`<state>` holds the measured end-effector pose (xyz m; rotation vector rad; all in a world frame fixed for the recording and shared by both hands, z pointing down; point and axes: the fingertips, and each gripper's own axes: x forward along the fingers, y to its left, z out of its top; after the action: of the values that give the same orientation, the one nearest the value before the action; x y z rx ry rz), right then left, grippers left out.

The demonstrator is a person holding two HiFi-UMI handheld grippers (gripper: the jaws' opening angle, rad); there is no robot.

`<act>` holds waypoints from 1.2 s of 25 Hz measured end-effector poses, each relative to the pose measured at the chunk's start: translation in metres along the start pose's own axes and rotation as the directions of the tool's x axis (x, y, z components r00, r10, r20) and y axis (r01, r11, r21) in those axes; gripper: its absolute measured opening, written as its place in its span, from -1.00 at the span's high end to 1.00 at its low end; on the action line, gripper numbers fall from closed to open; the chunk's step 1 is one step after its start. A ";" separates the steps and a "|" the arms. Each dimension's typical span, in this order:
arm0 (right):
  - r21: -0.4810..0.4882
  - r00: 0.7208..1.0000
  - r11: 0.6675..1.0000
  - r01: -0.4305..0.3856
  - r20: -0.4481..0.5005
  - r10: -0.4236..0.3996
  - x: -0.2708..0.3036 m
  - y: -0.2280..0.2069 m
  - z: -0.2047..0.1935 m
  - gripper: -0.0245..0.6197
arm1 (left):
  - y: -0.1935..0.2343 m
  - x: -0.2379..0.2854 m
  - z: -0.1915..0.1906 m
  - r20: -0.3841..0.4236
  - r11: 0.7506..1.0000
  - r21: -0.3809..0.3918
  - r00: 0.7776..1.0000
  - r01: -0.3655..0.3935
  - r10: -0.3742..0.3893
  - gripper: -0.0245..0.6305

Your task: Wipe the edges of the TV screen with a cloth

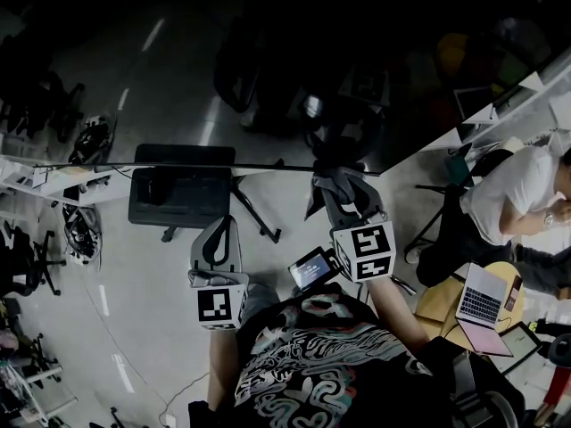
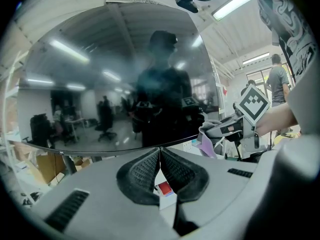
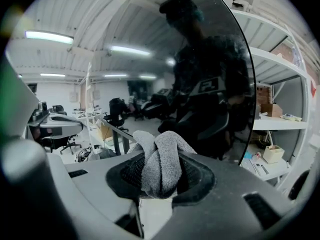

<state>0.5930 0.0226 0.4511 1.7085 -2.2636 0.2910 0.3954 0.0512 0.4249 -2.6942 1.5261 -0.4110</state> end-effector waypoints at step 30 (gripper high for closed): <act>-0.003 0.996 0.996 -0.088 -0.021 0.088 0.054 0.076 0.020 0.46 | 0.090 -0.028 -0.021 -0.028 0.993 -0.059 0.994 -0.103 0.101 0.87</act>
<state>0.5035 -0.0119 0.4520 1.5994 -2.3265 0.3220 0.3010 0.0299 0.4263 -2.6494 1.7009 -0.4027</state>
